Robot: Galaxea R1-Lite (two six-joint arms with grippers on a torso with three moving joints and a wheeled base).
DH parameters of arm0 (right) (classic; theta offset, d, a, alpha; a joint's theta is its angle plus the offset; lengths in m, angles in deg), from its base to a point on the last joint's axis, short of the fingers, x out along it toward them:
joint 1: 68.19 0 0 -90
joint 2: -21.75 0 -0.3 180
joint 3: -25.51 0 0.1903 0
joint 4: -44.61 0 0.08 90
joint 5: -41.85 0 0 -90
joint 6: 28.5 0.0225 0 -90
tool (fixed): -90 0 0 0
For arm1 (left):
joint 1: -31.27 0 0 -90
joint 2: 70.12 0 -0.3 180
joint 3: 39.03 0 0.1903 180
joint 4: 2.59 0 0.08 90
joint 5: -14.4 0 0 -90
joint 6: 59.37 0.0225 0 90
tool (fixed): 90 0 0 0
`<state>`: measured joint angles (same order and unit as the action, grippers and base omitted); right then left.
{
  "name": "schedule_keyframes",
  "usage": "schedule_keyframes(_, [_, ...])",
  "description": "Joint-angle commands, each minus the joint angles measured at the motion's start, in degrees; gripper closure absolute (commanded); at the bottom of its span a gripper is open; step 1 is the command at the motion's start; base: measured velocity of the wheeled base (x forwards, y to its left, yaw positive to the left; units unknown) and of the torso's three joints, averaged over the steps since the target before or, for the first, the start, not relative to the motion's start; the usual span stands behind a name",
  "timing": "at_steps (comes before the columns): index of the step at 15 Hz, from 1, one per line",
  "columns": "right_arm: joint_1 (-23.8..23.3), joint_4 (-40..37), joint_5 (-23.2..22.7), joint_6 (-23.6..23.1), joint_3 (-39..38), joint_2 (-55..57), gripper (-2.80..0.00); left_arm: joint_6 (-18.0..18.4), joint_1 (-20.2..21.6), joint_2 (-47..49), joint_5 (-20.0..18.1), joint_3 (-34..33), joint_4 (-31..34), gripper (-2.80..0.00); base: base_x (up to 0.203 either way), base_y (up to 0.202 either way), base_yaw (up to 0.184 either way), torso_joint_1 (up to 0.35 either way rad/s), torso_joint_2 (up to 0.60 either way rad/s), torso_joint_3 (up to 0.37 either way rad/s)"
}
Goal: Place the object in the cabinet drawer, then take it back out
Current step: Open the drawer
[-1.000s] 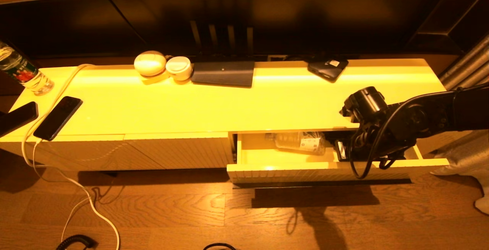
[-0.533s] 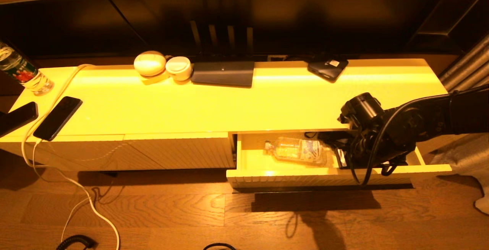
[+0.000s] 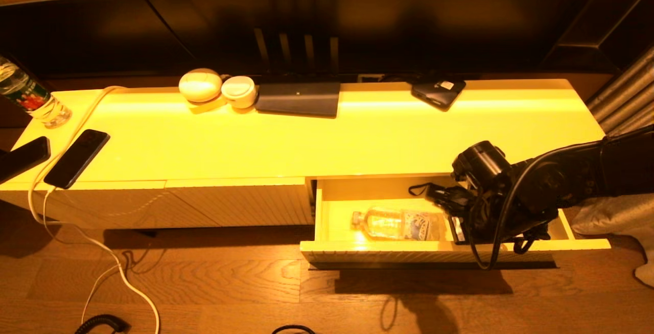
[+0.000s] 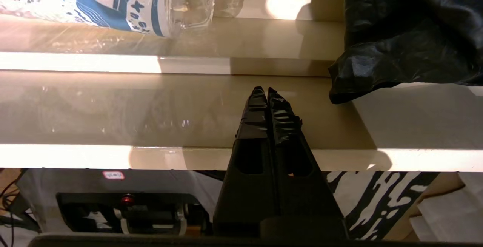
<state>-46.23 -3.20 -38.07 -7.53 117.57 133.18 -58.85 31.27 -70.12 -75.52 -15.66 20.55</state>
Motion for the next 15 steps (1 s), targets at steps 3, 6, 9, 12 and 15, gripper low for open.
schedule_keyframes(3, [0.5,-0.6,-0.9,0.5,-3.5,-1.6,0.00,0.0,0.0,0.0,0.0,-0.1,0.0,0.00,0.000,0.000,0.000,0.000,0.00,0.000])
schedule_keyframes(6, [0.8,-0.6,-2.6,0.5,-7.6,-3.9,0.00,0.0,0.0,0.0,0.0,-0.1,0.0,0.00,0.000,0.000,0.000,0.000,0.00,0.000])
schedule_keyframes(9, [1.4,-0.6,-3.3,0.6,-9.8,-5.7,0.00,0.0,0.0,0.0,0.0,-0.1,0.0,0.00,0.000,0.000,0.000,0.000,0.00,0.000])
schedule_keyframes(12, [1.8,-0.6,-4.1,0.6,-11.5,-6.7,0.00,0.0,0.0,0.0,0.0,-0.1,0.0,0.00,0.000,0.000,0.000,0.000,0.00,0.000])
schedule_keyframes(15, [1.7,-0.2,-4.0,0.5,-11.5,-6.7,0.00,0.0,0.0,0.0,0.0,-0.1,0.0,0.00,0.000,0.000,0.000,0.000,0.00,0.000])
